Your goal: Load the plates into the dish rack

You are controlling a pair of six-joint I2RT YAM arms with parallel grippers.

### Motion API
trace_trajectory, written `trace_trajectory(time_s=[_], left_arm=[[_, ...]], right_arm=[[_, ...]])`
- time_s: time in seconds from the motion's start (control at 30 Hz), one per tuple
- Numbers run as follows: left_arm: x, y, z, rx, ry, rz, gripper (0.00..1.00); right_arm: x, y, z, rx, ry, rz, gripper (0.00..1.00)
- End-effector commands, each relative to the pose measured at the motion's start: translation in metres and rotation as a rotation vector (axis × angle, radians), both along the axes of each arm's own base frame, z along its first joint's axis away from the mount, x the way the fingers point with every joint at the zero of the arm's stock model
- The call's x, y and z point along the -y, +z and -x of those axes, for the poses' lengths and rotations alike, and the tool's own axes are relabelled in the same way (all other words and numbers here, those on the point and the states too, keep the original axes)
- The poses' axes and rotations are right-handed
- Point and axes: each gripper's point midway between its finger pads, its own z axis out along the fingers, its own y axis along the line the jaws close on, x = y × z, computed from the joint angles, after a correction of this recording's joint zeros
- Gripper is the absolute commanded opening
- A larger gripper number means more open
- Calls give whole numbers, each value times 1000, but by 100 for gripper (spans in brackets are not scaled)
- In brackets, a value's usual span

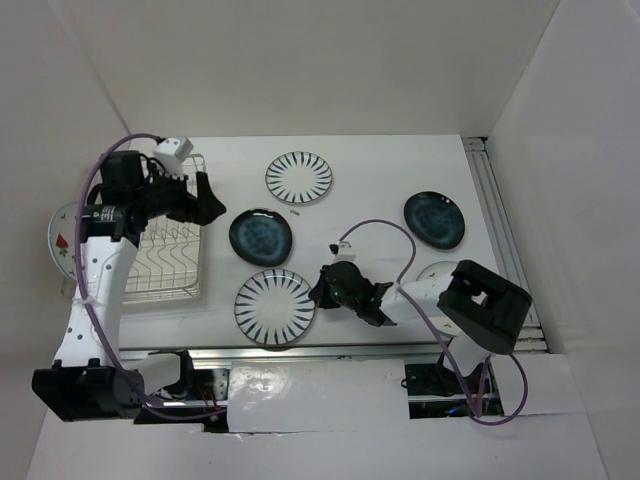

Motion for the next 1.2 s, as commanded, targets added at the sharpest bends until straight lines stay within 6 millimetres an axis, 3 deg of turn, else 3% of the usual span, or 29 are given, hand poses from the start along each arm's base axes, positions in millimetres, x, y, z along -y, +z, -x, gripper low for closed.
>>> trace_trajectory(time_s=[0.0, 0.17, 0.27, 0.33, 0.43, 0.5, 0.73, 1.17], left_arm=[[9, -7, -12, -2, 35, -55, 94], [22, -14, -10, -15, -9, -68, 96], [42, -34, 1, -66, -83, -53, 97], [51, -35, 8, -57, -123, -12, 97], [55, -49, 14, -80, -147, 5, 99], [62, -55, 22, -105, -190, 39, 99], [74, -65, 30, -142, -252, 99, 100], [74, -73, 36, -171, -235, 134, 100]], right_arm=[[38, -12, 17, -43, -60, 86, 0], [46, 28, 16, -27, -67, -94, 0], [45, 67, 13, 32, -65, -208, 0], [47, 94, 10, 77, -74, -277, 0], [51, 117, 4, 121, -93, -327, 0], [56, 123, -4, 127, -116, -351, 0], [49, 176, -27, 184, -104, -495, 0], [22, 256, -40, 284, -22, -703, 0]])
